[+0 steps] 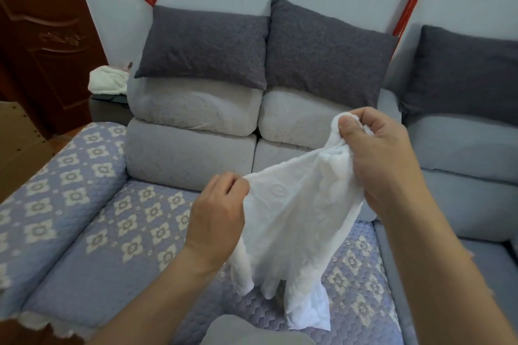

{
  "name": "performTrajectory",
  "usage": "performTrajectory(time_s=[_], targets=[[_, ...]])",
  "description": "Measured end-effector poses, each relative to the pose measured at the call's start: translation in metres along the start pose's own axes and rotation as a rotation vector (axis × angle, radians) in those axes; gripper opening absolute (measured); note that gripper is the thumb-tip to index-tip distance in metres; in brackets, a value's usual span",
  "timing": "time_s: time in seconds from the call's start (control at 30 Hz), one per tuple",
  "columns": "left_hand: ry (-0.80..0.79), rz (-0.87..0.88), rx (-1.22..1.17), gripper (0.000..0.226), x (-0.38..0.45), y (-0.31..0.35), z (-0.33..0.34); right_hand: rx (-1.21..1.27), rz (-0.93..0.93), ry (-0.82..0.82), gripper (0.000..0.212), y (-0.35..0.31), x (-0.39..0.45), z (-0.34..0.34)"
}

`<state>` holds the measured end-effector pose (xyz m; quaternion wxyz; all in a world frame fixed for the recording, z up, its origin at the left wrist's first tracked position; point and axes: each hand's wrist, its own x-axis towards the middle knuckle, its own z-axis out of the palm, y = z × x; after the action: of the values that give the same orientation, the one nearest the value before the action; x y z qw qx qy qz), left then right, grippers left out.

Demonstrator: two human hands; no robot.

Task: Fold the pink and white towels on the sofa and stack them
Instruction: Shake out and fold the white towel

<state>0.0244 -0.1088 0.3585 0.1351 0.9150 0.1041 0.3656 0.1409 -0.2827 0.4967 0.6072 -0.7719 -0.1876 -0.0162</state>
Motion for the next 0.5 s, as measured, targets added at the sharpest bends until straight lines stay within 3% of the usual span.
performTrajectory(time_s=[0.1, 0.27, 0.5], targets=[[-0.089, 0.024, -0.013, 0.026, -0.005, -0.014, 0.0, 0.003, 0.039, 0.081, 0.027, 0.005, 0.009, -0.003], [-0.269, 0.123, -0.073, 0.01, -0.013, -0.027, -0.003, 0.031, 0.114, 0.105, 0.025, 0.009, 0.017, -0.004], [-0.565, 0.197, 0.028, 0.031, -0.029, -0.007, 0.009, 0.06, 0.117, 0.063, 0.024, 0.002, 0.016, 0.01]])
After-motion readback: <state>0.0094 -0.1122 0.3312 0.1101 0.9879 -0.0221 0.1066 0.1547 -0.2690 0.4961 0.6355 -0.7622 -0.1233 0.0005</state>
